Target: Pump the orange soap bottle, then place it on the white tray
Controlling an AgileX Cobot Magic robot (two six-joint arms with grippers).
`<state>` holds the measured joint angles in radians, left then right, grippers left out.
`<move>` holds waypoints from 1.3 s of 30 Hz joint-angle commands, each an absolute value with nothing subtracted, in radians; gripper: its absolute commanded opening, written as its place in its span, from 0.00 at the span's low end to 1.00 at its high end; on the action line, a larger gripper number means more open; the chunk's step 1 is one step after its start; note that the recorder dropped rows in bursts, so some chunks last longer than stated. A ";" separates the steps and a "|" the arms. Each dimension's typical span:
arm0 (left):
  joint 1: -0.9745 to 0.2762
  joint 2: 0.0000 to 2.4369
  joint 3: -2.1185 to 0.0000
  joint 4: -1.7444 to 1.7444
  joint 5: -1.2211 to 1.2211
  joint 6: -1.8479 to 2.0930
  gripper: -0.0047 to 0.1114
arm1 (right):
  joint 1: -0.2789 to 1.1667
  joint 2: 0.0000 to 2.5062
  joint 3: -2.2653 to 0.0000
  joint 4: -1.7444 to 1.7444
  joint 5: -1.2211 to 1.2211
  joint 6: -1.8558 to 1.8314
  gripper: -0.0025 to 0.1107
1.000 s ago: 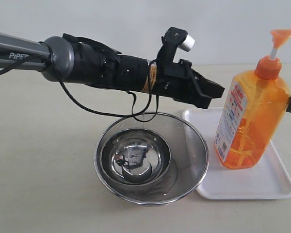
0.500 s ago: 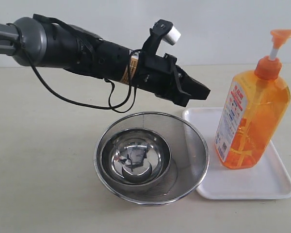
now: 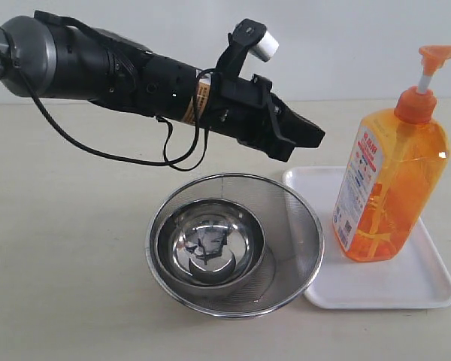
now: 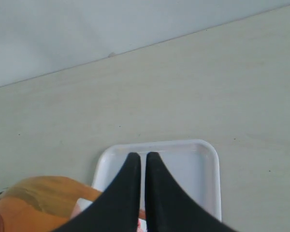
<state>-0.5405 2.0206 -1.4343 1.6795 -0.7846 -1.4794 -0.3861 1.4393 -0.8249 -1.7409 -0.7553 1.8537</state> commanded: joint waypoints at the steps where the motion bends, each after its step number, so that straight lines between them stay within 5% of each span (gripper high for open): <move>1: -0.545 1.981 -1.426 1.657 -0.801 -1.459 0.08 | -0.391 1.428 -0.831 -1.744 -0.755 1.782 0.02; 6: -0.545 1.949 -1.437 1.636 -0.871 -1.432 0.12 | -0.391 1.428 -0.831 -1.744 -0.733 1.777 0.02; 15: -0.583 1.910 -1.439 1.554 -0.827 -1.432 0.62 | -0.391 1.428 -0.831 -1.744 -0.725 1.773 0.02; 26: -0.712 1.916 -1.439 1.330 -0.550 -1.166 0.63 | -0.391 1.428 -0.838 -1.744 -0.699 1.778 0.02; 39: -0.722 2.000 -1.444 1.182 -0.587 -1.098 0.63 | -0.391 1.428 -0.908 -1.744 -0.672 1.798 0.02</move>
<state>-0.7125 1.9999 -1.4361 1.2236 -0.5774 -1.1333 -0.3861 1.4393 -0.9009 -1.7490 -0.6970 1.7969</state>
